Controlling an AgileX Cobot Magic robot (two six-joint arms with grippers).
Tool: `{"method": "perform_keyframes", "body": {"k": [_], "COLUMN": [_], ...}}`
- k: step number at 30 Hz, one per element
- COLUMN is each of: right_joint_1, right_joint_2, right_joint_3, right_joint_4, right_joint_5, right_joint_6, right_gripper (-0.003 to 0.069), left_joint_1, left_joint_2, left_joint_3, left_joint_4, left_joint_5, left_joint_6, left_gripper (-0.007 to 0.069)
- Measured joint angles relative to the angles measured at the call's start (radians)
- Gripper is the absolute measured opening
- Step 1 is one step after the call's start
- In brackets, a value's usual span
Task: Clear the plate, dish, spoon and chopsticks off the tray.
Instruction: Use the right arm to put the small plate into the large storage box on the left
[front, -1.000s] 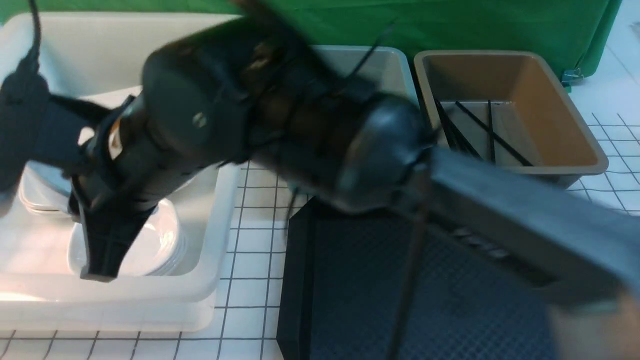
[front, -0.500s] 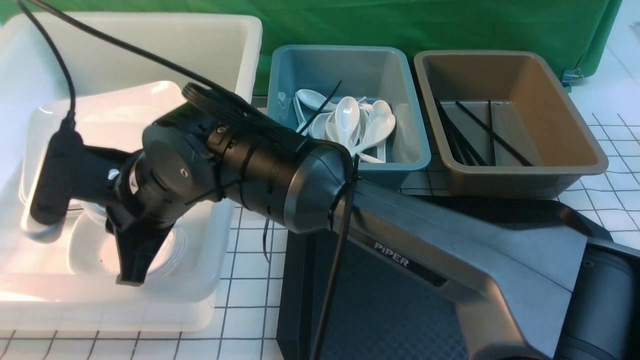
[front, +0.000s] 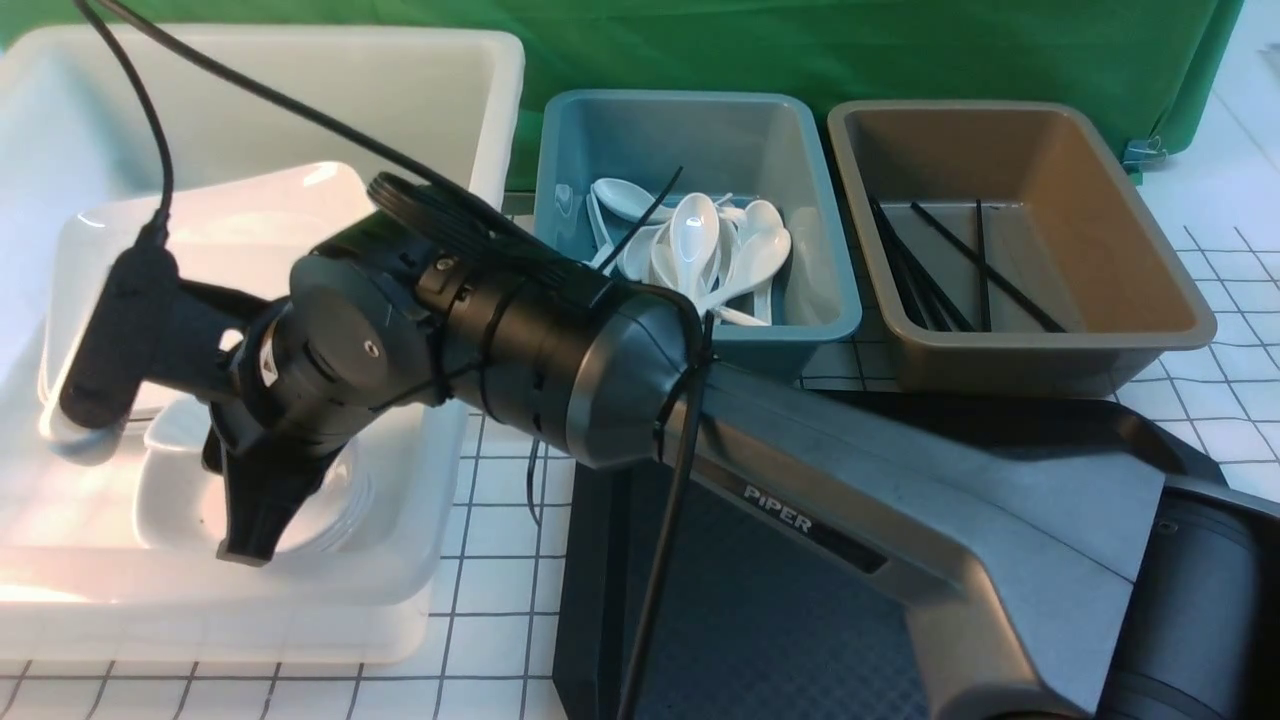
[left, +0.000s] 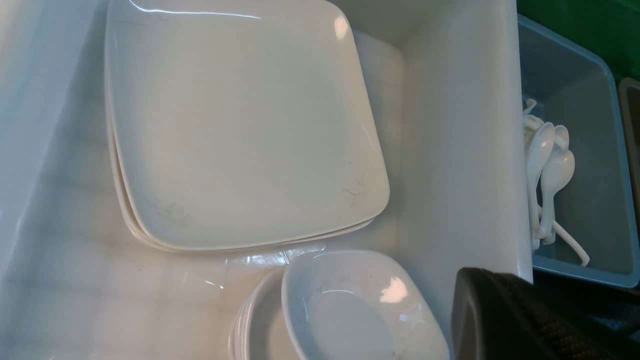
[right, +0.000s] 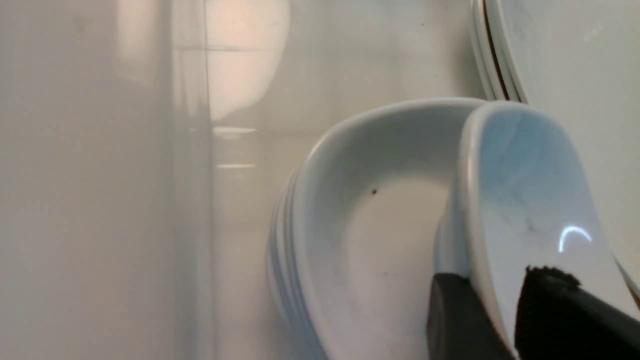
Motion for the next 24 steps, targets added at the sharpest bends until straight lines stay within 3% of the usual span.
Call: {"method": "perform_keyframes", "body": {"k": [9,17,24], "right_joint_1": [0.009,0.032,0.032], "right_joint_2": [0.0,0.0,-0.024], "right_joint_3": [-0.001,-0.002,-0.002], "right_joint_4": [0.0,0.0,-0.008], "right_joint_5": [0.0,0.037,0.088], "right_joint_6": [0.031,0.046,0.047], "right_gripper": [0.0278,0.04,0.0421], "left_joint_1": [0.0,0.0,0.0], "left_joint_2": [0.0,0.0,0.0], "left_joint_3": [0.0,0.0,0.0], "left_joint_4": [0.002,0.002,0.002], "left_joint_5": [0.0,0.0,0.0], "left_joint_6": [0.0,0.0,0.001], "left_gripper": [0.0004,0.0004,0.0004]}}
